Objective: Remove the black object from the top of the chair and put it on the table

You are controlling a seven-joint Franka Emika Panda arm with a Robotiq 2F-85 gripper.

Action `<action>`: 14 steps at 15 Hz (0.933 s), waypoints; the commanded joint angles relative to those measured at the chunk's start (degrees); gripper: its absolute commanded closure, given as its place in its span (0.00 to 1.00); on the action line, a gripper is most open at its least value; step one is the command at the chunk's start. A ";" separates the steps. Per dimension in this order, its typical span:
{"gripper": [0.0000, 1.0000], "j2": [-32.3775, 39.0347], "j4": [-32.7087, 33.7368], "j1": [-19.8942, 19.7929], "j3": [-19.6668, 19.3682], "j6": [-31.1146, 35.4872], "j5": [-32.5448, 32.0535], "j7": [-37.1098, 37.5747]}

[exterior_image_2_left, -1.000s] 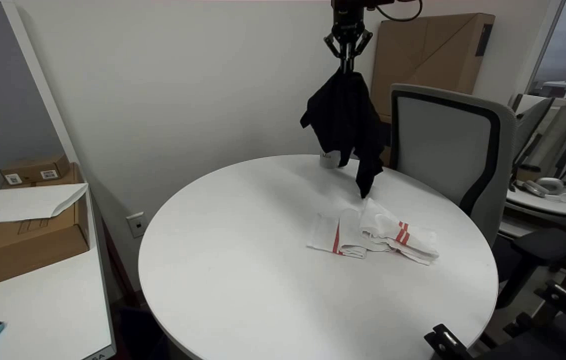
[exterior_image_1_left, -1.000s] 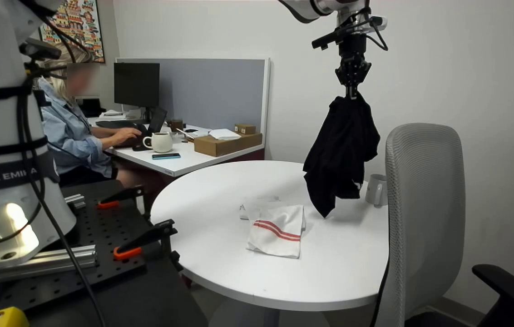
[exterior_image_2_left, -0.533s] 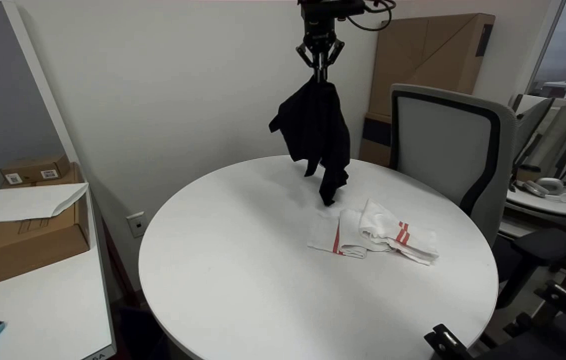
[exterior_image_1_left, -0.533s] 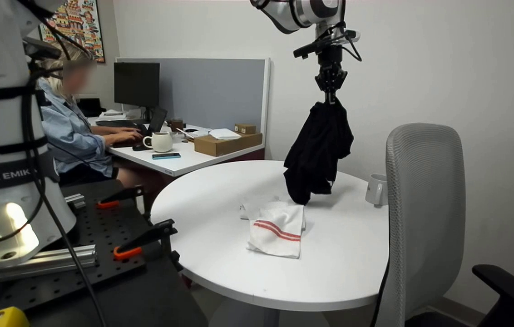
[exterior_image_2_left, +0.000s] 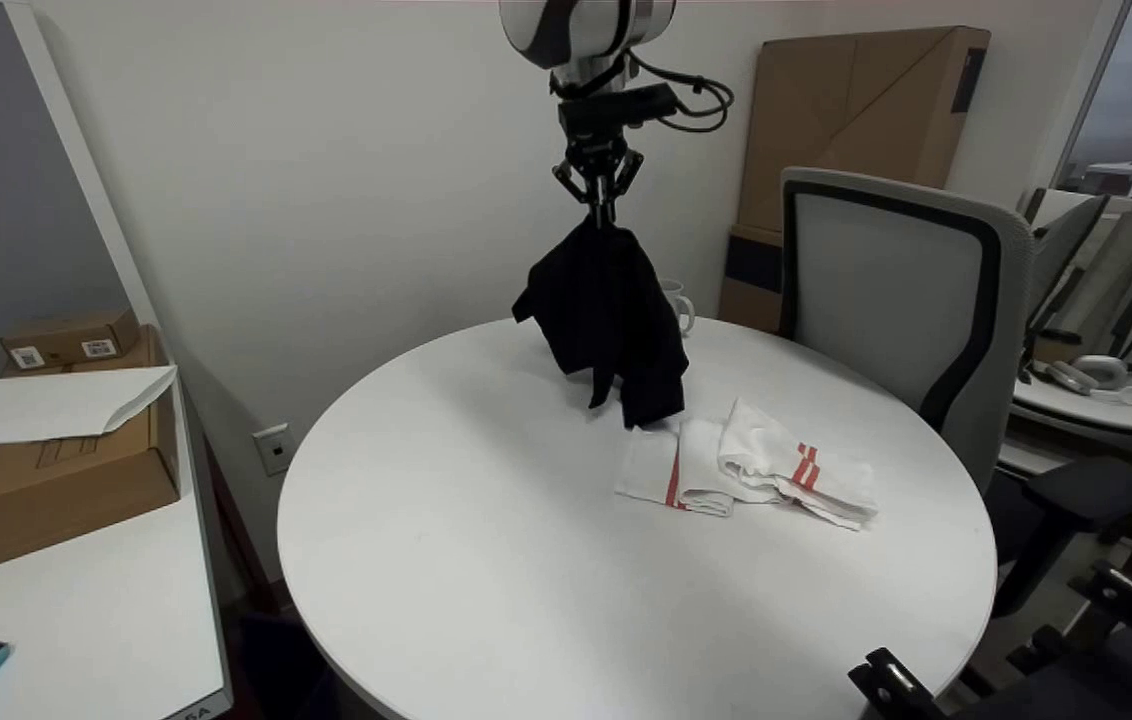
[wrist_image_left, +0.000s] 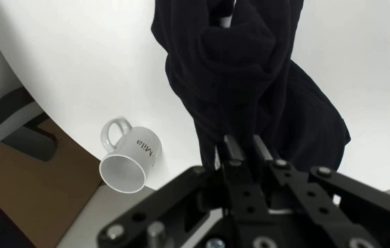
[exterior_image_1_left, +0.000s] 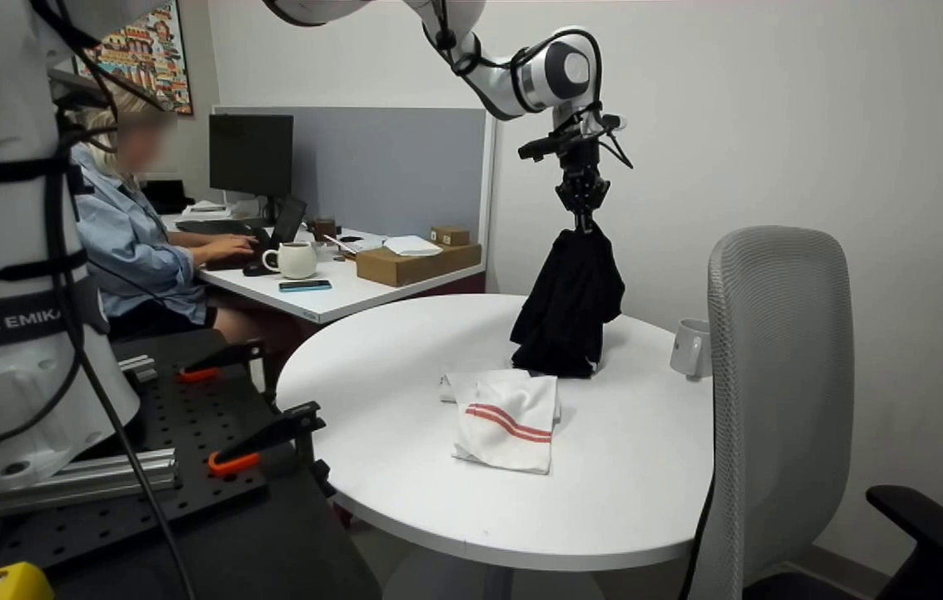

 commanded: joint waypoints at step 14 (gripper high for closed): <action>0.97 -2.38 -20.62 7.27 -0.89 23.11 -7.56 -6.82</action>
